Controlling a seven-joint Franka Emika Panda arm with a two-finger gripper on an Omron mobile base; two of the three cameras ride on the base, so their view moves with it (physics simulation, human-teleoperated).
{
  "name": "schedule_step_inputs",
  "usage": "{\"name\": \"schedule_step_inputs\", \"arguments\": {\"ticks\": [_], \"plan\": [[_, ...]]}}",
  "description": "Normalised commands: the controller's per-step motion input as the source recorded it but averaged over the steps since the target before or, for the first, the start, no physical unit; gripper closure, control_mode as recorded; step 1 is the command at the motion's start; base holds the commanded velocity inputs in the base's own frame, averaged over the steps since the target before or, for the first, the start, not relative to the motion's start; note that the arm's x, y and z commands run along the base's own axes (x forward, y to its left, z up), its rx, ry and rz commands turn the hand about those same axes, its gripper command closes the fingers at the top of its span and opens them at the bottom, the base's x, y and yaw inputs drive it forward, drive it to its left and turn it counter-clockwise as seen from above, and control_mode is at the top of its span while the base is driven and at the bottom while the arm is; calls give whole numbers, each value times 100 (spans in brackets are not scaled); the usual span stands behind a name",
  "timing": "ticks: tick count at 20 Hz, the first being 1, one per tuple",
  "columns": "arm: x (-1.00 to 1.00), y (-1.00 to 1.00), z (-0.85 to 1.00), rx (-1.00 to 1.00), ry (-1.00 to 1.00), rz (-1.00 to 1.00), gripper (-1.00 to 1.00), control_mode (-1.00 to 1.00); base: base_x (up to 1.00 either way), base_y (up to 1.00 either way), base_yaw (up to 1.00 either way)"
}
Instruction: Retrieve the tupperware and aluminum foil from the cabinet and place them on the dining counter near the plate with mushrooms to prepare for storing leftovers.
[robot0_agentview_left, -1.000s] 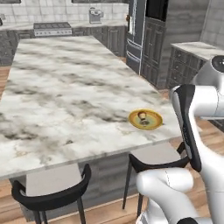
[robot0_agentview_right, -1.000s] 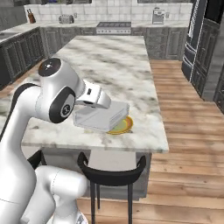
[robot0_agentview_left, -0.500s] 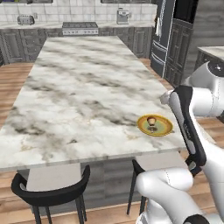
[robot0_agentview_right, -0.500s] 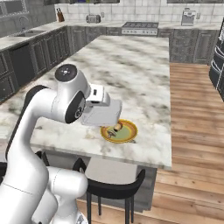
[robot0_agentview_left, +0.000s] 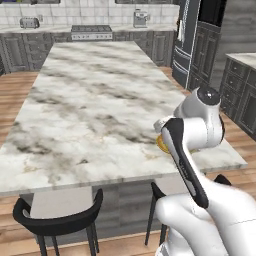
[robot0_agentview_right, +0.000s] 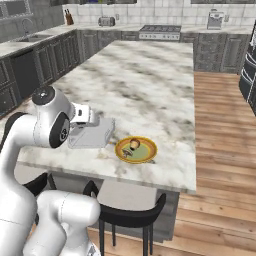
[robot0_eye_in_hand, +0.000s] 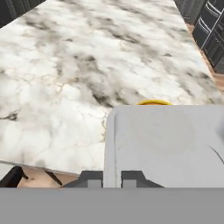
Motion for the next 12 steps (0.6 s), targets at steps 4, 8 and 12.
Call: {"name": "schedule_step_inputs", "arguments": {"ticks": [4, 8, 12], "plan": [[25, 55, -6, 3, -4, -1, 100, -100, 0, 0, 0], [41, 51, -18, 10, 0, -1, 100, -100, 0, 0, 0], [46, 23, -36, 18, 0, -2, 100, -100, 0, 0, 0]]}}
